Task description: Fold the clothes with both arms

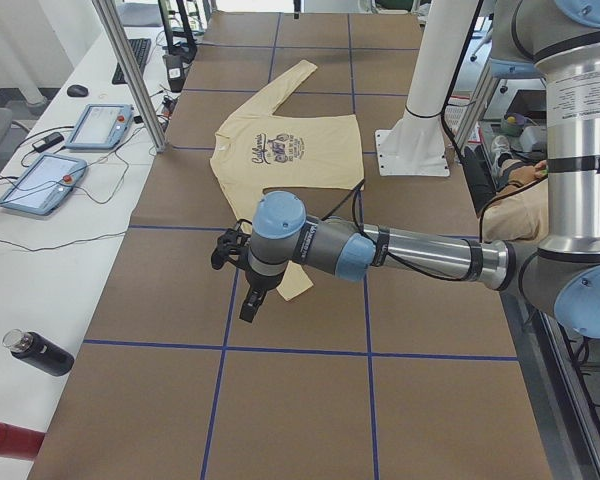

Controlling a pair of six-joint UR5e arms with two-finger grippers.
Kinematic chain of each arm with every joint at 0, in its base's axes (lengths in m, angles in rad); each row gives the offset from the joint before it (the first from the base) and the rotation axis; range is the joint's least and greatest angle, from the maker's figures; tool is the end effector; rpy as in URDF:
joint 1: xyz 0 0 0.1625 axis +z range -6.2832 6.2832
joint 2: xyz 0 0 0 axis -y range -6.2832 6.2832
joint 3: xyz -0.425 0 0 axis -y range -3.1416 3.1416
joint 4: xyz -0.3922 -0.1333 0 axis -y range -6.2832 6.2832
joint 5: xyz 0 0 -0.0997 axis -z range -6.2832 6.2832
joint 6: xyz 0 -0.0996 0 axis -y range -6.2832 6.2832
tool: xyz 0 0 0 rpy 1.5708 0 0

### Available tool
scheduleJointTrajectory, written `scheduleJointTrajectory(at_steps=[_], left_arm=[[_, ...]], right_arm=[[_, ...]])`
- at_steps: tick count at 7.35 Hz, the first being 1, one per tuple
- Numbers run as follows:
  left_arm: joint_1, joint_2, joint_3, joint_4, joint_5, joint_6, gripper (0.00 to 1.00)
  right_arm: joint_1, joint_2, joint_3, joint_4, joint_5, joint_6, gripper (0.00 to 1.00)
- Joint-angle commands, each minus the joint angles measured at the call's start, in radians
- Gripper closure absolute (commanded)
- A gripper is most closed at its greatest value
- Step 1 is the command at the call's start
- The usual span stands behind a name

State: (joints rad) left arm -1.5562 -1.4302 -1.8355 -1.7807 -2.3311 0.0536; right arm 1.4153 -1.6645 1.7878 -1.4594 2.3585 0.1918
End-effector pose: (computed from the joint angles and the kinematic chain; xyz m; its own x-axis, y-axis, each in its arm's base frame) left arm -0.0581 -0.4484 0.5703 0.7195 0.2867 -0.6326 -0.0524 0.9306 0.3622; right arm -0.0097 -0.4669 0.5826 0.6878 -0.0839 0.7210 0.0199 0.9951 0.0969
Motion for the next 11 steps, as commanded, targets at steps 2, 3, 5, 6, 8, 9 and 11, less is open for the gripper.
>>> scheduleJointTrajectory(at_steps=[2,3,5,6,8,9,11], left_arm=[[0.004,0.011,0.010,-0.029,-0.010,-0.008,0.01],[0.004,0.011,0.010,-0.031,-0.010,-0.011,0.01],[0.005,0.011,0.009,-0.031,-0.010,-0.012,0.01],[0.004,0.010,0.010,-0.031,-0.010,-0.012,0.01],[0.005,0.008,0.010,-0.031,-0.010,-0.012,0.01],[0.005,0.008,0.009,-0.031,-0.010,-0.012,0.01],[0.004,0.008,0.009,-0.031,-0.010,-0.012,0.01]], right_arm=[[-0.151,0.002,-0.013,0.063,0.005,0.110,0.00],[-0.166,0.002,-0.021,0.094,0.004,0.191,0.00],[-0.266,0.003,-0.182,0.459,-0.004,0.475,0.04],[-0.339,0.002,-0.209,0.602,-0.080,0.646,0.06],[-0.363,-0.015,-0.261,0.631,-0.110,0.658,0.10],[-0.361,-0.015,-0.258,0.630,-0.108,0.669,0.10],[-0.361,-0.033,-0.262,0.631,-0.105,0.670,0.13]])
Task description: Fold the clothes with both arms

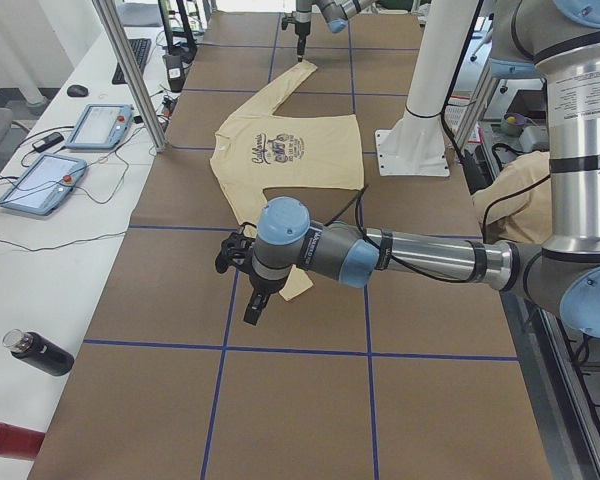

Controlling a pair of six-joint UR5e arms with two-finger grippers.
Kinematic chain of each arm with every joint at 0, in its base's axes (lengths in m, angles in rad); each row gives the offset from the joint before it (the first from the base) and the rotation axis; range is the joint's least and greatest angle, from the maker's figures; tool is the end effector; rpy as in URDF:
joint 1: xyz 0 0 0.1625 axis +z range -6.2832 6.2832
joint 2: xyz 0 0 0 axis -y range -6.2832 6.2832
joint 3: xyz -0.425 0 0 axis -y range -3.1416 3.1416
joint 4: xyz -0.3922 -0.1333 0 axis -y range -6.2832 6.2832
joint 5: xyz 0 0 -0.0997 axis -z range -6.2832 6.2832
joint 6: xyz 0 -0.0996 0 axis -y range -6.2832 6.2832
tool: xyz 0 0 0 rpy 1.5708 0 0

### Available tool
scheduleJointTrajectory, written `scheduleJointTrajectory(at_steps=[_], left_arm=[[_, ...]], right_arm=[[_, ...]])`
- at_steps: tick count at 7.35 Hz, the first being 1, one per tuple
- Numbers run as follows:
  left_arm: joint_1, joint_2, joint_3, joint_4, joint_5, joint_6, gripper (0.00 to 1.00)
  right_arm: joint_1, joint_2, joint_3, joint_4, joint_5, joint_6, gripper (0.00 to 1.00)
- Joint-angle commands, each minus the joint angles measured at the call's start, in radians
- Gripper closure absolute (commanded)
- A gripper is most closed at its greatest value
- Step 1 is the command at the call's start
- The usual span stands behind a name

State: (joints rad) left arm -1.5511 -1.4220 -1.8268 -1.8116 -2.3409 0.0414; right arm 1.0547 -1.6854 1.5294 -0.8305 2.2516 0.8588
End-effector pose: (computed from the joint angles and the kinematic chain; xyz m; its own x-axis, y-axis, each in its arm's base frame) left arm -0.0552 -0.4462 0.5740 0.7116 0.2902 -0.6398 -0.0480 0.9287 0.3678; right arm -0.1679 -0.4390 0.6552 0.6412 0.1014 0.7606 -0.1130 0.9929 -0.0371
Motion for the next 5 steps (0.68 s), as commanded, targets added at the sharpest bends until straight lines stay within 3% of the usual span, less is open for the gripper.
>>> scheduleJointTrajectory(at_steps=[1,5], left_arm=[[0.000,0.000,-0.002,0.000,0.000,0.000,0.01],[-0.001,0.001,0.001,0.000,0.000,0.000,0.01]], right_arm=[[-0.001,-0.023,-0.003,0.002,0.005,0.003,0.17],[-0.004,-0.008,-0.015,-0.001,0.006,0.005,0.22]])
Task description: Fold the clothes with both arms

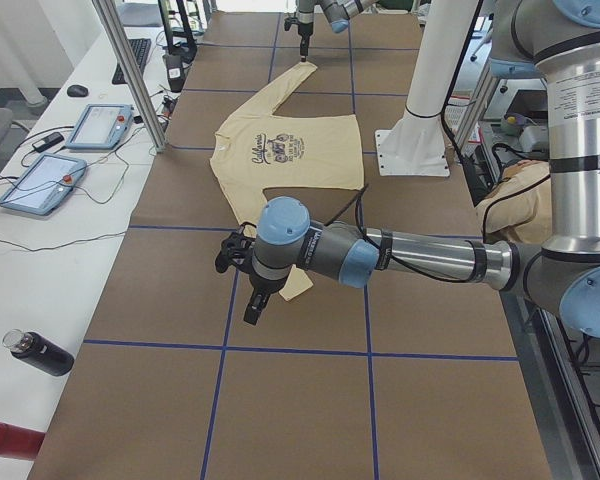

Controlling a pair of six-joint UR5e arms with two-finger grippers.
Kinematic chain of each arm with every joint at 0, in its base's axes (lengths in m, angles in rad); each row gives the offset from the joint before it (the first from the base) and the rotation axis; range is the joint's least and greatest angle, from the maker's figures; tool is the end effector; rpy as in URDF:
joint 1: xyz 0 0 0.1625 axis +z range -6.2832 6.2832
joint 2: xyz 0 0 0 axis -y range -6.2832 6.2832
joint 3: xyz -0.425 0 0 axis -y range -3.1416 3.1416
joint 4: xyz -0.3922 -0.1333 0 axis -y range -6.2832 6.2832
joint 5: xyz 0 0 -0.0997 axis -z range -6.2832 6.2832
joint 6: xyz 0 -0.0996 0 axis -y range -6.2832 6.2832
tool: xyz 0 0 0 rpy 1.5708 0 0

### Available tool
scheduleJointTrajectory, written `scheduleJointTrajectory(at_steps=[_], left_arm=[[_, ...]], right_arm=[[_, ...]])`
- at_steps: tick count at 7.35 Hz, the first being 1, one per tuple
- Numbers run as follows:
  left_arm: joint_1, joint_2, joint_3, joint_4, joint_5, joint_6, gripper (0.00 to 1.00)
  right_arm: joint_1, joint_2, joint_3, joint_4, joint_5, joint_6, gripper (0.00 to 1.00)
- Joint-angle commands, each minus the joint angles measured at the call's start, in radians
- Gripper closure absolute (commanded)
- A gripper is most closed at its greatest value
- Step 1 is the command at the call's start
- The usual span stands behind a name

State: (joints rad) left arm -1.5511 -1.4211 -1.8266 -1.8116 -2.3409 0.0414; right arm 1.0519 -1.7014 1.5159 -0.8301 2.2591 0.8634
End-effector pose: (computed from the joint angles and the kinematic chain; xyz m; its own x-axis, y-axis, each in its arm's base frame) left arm -0.0552 -0.4459 0.5745 0.7117 0.2895 -0.6401 -0.0480 0.9291 0.3668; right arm -0.1650 -0.4302 0.6690 0.6482 0.1230 0.7514 -0.1097 0.9917 -0.0677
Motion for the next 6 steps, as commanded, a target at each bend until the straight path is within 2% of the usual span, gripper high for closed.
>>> scheduleJointTrajectory(at_steps=[1,6], left_arm=[[-0.001,0.001,0.001,0.000,0.000,0.002,0.01],[0.000,0.001,0.001,0.000,0.000,0.000,0.01]], right_arm=[[-0.001,0.017,-0.003,-0.001,-0.003,0.000,0.22],[-0.001,0.017,-0.008,0.002,-0.004,-0.004,0.23]])
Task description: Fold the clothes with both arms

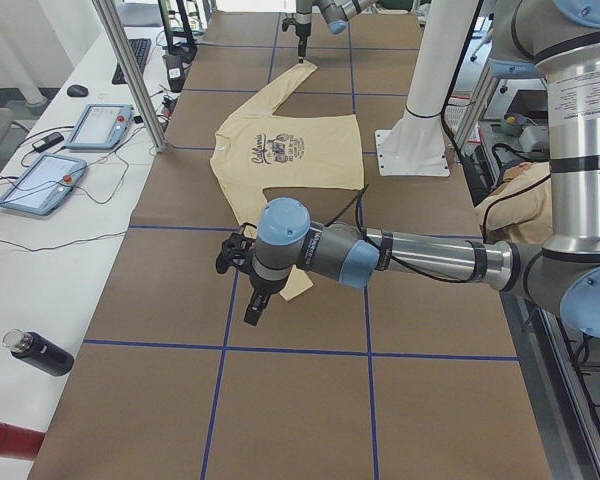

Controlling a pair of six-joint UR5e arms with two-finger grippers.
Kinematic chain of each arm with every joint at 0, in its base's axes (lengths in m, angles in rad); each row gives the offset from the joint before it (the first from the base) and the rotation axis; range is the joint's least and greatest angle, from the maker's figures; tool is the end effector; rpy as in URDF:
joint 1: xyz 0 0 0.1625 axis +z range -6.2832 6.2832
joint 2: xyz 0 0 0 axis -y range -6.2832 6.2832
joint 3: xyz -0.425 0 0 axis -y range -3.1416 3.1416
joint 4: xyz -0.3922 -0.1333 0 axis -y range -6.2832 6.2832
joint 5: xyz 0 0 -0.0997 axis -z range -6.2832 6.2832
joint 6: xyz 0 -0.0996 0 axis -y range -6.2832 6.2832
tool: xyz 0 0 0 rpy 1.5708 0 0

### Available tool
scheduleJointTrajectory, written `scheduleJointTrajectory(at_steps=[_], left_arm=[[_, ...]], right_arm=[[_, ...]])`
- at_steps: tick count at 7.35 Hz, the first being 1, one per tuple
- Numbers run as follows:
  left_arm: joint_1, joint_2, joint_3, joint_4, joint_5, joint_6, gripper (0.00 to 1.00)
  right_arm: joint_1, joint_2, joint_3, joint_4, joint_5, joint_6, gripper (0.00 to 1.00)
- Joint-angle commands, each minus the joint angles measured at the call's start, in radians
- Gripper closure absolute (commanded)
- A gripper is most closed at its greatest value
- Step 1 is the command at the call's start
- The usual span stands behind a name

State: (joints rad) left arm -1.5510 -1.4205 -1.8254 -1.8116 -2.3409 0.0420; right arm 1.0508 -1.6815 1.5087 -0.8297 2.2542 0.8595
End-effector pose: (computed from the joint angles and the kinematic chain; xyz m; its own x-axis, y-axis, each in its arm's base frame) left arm -0.0551 -0.4456 0.5754 0.7116 0.2890 -0.6404 -0.0485 0.9295 0.3655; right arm -0.1699 -0.4385 0.6638 0.6463 0.1100 0.7551 -0.1085 0.9928 -0.0518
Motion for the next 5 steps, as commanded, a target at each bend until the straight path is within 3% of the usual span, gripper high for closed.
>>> scheduleJointTrajectory(at_steps=[1,2,3,4,5], left_arm=[[0.000,0.000,0.000,0.000,0.000,0.001,0.01],[0.000,0.000,0.000,0.000,0.000,-0.001,0.01],[0.000,0.000,0.000,0.000,0.000,0.001,0.01],[0.000,0.000,0.000,0.000,0.000,0.001,0.01],[0.000,0.000,0.000,0.000,0.000,-0.001,0.01]], right_arm=[[0.000,-0.004,-0.001,0.000,0.001,0.001,0.33],[0.000,-0.004,-0.004,0.000,0.001,0.003,0.44],[0.000,-0.004,-0.010,0.001,0.002,0.003,0.48],[0.000,-0.004,-0.010,0.001,0.001,0.006,0.68],[0.000,-0.004,-0.007,0.001,0.002,0.004,0.98]])
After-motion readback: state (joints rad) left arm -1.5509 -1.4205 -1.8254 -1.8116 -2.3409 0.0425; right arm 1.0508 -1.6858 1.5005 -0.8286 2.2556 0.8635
